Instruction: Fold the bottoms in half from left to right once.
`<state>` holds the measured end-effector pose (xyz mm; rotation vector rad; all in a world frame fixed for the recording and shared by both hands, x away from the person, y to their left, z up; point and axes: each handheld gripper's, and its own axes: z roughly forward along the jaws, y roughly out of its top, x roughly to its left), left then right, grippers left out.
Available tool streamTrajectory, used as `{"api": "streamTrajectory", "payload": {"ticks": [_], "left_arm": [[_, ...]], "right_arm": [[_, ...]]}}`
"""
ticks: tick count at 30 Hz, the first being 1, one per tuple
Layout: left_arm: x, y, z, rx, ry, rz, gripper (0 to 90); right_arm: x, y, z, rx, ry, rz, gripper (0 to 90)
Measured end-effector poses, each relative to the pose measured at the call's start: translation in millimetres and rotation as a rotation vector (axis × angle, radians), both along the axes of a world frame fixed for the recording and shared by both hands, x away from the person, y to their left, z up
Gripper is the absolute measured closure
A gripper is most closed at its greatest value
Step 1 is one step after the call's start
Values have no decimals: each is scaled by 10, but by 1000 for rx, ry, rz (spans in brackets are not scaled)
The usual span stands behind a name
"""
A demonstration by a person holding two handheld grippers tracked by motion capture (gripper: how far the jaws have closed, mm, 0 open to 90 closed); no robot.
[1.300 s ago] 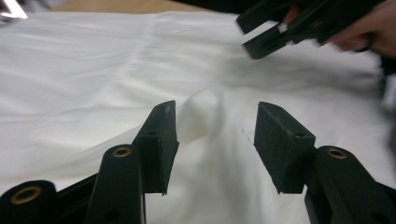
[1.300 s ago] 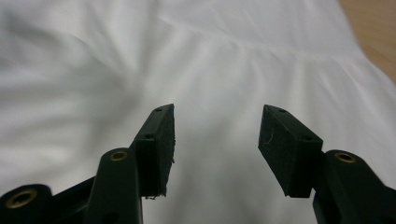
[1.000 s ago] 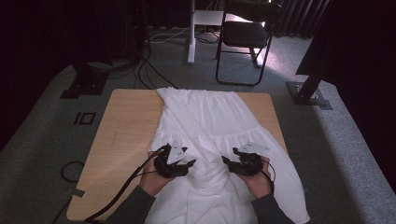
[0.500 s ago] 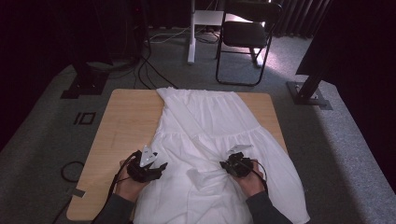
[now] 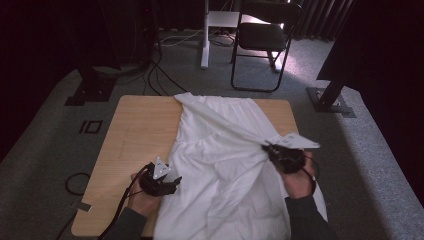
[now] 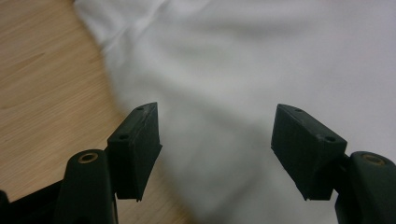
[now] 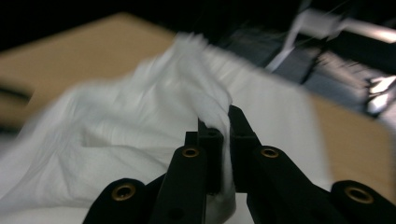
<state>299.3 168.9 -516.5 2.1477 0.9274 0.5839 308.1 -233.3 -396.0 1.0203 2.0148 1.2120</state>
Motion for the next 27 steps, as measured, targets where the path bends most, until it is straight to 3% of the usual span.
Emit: {"api": "streamTrajectory", "payload": {"ticks": [1,2,3,6,8,12,15,17,20,23,27], "left_arm": [[1,-12,-11,-8,4,-2,332],[5,-22,-21,-9,11,-6,332],[10,-35,-35,-13,14,-8,332],[15,-86,-79,-21,31,-21,323],[24,-141,-113,-32,47,-34,316],[56,-294,-190,-74,84,-65,300],[82,-404,-261,-126,122,-86,292],[97,-464,-314,-130,132,-82,286],[109,-550,-375,-103,138,-79,284],[105,-670,-401,-37,113,-93,287],[137,-762,-402,-54,125,-113,403]], "right_arm": [[-8,-123,67,30,-38,-49,871],[-5,-237,104,25,-67,-112,871],[28,-349,102,14,-62,-156,870],[190,-662,-108,-30,28,-238,868],[301,-836,-367,-73,92,-277,867],[465,-1113,-918,-71,220,-332,865],[544,-1219,-1221,-61,282,-362,845],[573,-1235,-1342,-73,300,-382,790],[595,-1230,-1430,-107,308,-407,644],[617,-1268,-1484,-98,321,-424,542],[631,-1315,-1565,-83,355,-430,491]]}}
